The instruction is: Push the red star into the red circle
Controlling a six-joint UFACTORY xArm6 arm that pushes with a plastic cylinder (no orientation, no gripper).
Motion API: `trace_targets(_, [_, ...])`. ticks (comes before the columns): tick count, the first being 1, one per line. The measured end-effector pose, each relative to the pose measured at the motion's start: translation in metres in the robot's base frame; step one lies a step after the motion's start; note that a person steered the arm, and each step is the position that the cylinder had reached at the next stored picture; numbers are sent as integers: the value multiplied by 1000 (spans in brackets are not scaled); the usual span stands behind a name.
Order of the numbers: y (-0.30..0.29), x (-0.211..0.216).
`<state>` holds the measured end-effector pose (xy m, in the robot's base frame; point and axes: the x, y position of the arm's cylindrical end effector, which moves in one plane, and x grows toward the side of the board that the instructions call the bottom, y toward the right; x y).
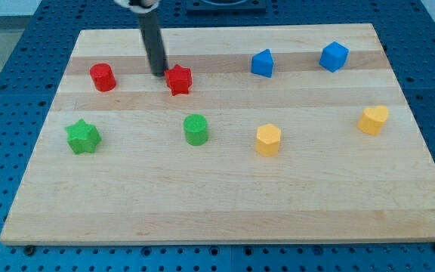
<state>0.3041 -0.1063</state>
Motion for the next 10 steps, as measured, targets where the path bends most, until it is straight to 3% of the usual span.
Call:
trace_targets(2, [95, -1])
trace_targets(3, [103, 39])
trace_targets(4, [92, 61])
trace_targets(9, [-46, 29])
trace_targets(10, [-17, 36])
